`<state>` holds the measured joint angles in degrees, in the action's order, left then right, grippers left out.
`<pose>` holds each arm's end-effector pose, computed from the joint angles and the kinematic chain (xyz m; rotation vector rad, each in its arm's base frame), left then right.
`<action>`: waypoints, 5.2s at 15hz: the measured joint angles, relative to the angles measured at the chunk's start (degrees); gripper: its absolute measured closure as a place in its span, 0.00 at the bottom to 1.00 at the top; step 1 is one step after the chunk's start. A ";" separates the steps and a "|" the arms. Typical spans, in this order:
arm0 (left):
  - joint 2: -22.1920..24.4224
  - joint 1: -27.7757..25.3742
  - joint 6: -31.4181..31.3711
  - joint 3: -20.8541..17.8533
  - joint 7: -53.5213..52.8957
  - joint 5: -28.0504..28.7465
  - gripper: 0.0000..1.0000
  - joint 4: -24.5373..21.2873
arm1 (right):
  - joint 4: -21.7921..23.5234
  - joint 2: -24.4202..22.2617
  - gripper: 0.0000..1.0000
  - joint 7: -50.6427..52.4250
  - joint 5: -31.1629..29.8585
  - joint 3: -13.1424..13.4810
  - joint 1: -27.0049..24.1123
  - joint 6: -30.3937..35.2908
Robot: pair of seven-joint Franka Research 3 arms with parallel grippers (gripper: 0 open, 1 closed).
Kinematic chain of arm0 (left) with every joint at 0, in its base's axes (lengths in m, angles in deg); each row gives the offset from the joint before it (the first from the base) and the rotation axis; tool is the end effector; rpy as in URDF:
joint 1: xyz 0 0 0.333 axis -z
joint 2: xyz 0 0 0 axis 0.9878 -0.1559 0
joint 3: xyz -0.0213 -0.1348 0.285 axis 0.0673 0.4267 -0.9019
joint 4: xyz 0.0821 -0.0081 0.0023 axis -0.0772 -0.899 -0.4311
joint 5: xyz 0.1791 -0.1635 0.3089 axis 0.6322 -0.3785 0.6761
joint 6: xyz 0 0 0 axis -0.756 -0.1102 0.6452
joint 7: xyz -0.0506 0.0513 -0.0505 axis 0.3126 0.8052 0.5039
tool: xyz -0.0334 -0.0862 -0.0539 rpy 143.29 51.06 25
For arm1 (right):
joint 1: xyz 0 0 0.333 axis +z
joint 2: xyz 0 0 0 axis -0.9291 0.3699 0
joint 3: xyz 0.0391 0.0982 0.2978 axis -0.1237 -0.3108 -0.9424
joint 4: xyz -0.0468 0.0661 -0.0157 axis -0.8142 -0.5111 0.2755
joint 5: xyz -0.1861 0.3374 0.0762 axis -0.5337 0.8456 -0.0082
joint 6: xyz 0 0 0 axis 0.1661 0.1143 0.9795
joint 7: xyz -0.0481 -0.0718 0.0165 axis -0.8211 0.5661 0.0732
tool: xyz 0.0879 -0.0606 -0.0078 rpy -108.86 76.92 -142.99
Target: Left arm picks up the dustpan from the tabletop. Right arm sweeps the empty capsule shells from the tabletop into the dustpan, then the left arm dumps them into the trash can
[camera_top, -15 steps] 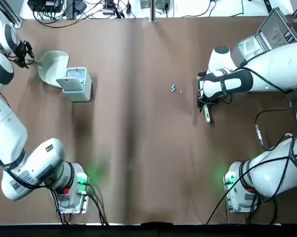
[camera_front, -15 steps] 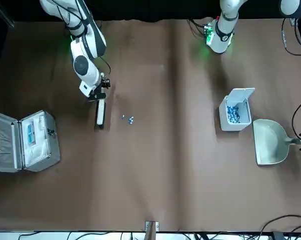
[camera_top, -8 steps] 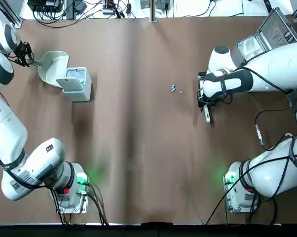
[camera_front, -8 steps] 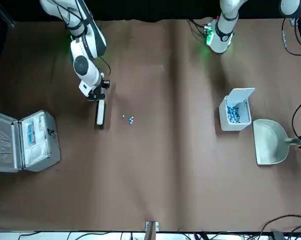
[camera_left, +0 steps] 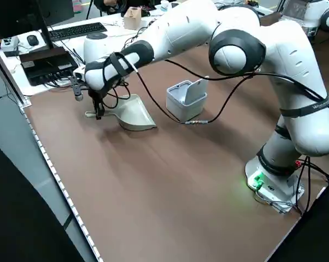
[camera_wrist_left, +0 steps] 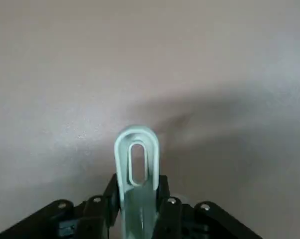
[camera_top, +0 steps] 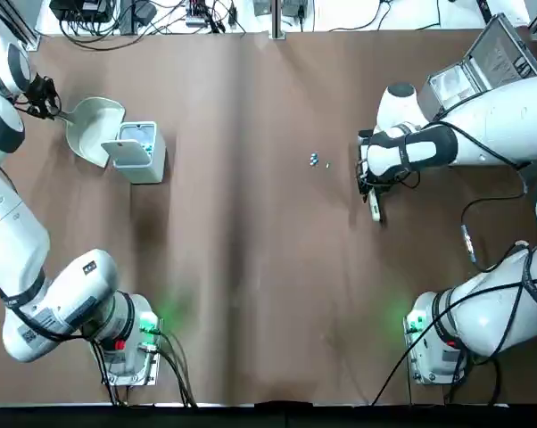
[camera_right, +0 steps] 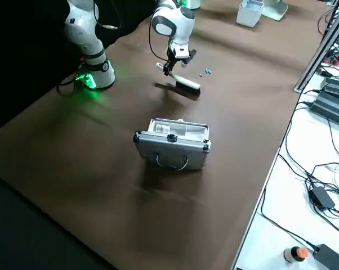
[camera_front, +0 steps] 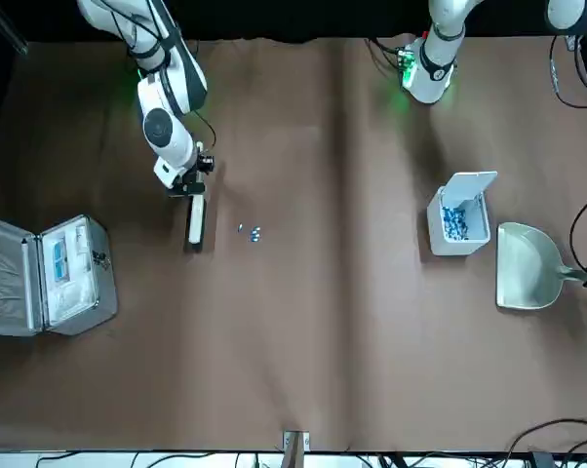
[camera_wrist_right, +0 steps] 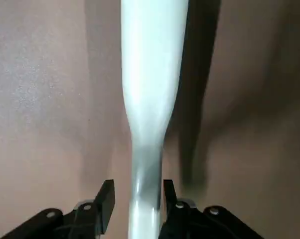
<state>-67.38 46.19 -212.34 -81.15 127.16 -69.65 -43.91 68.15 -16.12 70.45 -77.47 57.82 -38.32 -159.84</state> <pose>0.6217 0.3699 0.2427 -2.4143 -1.8587 -0.2233 0.3715 0.1956 0.2236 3.0924 0.0797 -0.4102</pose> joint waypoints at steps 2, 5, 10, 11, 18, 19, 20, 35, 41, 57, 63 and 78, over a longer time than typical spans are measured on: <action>0.04 -0.07 -0.02 0.01 0.45 0.00 0.67 0.04 | 0.00 0.00 0.55 -0.10 0.00 0.01 0.00 0.00; 1.06 -0.93 -0.41 0.07 1.24 -0.01 0.67 0.44 | 0.00 0.00 0.57 -0.20 0.00 0.06 -0.01 0.00; 7.22 -2.93 1.12 1.87 1.26 -1.75 0.67 1.07 | -0.01 0.00 0.61 -0.32 0.00 0.14 -0.01 -0.01; 8.80 -2.91 2.63 2.52 1.26 -2.56 0.67 1.14 | -0.01 0.00 0.61 -0.32 0.00 0.15 -0.01 -0.01; 21.06 -2.74 16.55 7.26 2.71 -5.50 0.67 1.47 | -0.02 0.00 0.65 -0.38 0.00 0.19 -0.01 -0.01; 22.61 -2.74 18.72 8.44 4.06 -5.50 0.67 1.47 | -0.02 0.00 0.66 -0.38 0.00 0.19 -0.01 0.00; 23.97 -2.73 20.75 9.90 5.80 -5.51 0.67 1.45 | -0.02 0.00 0.67 -0.38 0.00 0.19 -0.01 -0.01; 24.33 10.60 22.35 25.94 55.03 0.28 0.67 -8.41 | -0.37 0.00 0.74 -0.43 0.00 0.25 -0.02 -0.01; 19.96 19.81 19.77 25.99 69.49 3.05 0.67 -10.69 | -1.43 0.00 0.74 -0.54 0.00 0.48 -0.32 -0.02; 13.80 48.42 20.49 25.95 95.36 14.39 0.67 -12.41 | -15.85 -0.26 0.74 -3.00 0.37 0.81 -3.84 14.55; 11.60 52.20 23.65 25.94 95.25 18.14 0.67 -12.44 | -18.91 2.87 0.74 -7.70 0.66 0.56 -3.71 17.26; 5.99 54.66 23.65 25.94 94.97 18.68 0.67 -8.64 | -24.09 12.52 0.74 -11.02 5.00 -0.32 5.54 19.29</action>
<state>-61.39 100.86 -188.69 -55.21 222.12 -50.97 -52.55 44.06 -3.60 59.43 -72.47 57.50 -32.78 -140.55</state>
